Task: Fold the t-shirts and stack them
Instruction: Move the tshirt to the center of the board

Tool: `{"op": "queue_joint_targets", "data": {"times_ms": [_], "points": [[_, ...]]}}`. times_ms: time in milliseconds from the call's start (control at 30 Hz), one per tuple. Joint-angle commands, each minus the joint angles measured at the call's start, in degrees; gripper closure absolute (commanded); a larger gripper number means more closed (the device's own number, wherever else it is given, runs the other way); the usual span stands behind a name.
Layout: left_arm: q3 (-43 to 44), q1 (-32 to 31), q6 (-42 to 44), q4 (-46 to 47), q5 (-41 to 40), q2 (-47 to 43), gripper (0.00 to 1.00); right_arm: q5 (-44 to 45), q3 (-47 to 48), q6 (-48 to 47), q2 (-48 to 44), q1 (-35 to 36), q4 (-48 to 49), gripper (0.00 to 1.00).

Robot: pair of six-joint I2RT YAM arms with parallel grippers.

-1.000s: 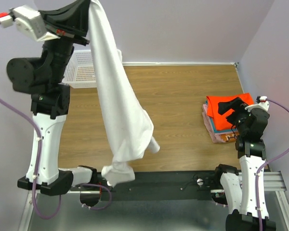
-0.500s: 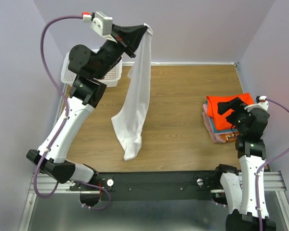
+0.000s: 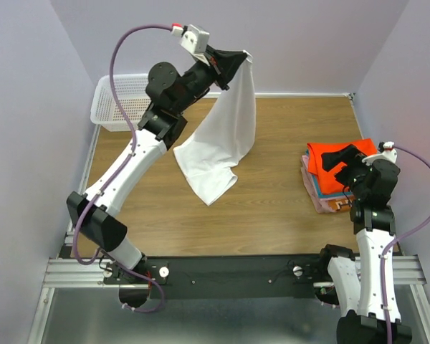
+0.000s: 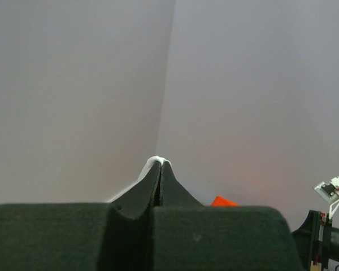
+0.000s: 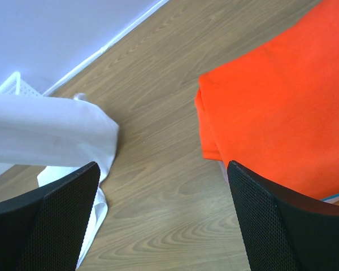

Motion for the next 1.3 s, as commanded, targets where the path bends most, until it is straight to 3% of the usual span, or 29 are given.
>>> {"op": "queue_joint_targets", "data": {"times_ms": [0,100,333,367,400,433,567,667,800,1000,1133,1267], "points": [[-1.7,-1.3,-0.8,4.4,6.0,4.5,1.0,-2.3,-0.9,-0.7,0.5,-0.4,0.6,0.0],[-1.4,-2.9,-0.5,4.2,7.5,10.5,1.0,-2.4,-0.9,-0.7,0.8,-0.4,0.5,0.0],[8.6,-5.6,1.4,-9.1,2.6,27.4,1.0,-2.5,-1.0,-0.6,1.5,-0.4,0.5,0.0],[9.2,-5.9,1.9,-10.3,1.5,27.4,0.88,-2.5,-1.0,-0.6,1.6,-0.4,0.5,0.0],[10.5,-6.7,2.3,-12.1,0.4,29.1,0.36,-2.5,-1.0,-0.6,1.7,-0.4,0.5,0.0],[11.1,-6.8,2.5,-13.0,-0.8,29.8,0.03,-2.5,-1.0,-0.5,1.7,-0.4,0.5,0.0],[13.8,-7.0,2.8,-18.3,-4.6,30.6,0.02,-3.2,-1.0,-0.6,2.0,-0.4,0.5,0.0],[8.9,-7.0,2.7,-18.3,-8.2,26.6,0.02,-3.1,-1.1,-0.7,1.8,-0.4,0.5,0.0],[-5.5,-6.4,2.5,-13.0,-7.5,13.3,0.02,-3.3,-1.1,-1.0,1.7,-0.4,0.5,0.0],[-37.5,-0.8,-7.2,0.4,-3.1,-5.8,0.02,-3.5,-0.9,-1.3,2.0,-0.3,0.6,0.0],[-47.5,-0.4,-10.9,-2.8,-11.1,-14.5,0.02,-3.2,-0.1,-0.5,4.6,-0.3,1.2,0.0],[-56.1,-0.6,-14.6,-7.5,-13.4,-19.0,0.02,-7.7,0.9,-0.8,8.3,-0.3,2.8,0.0]]}}
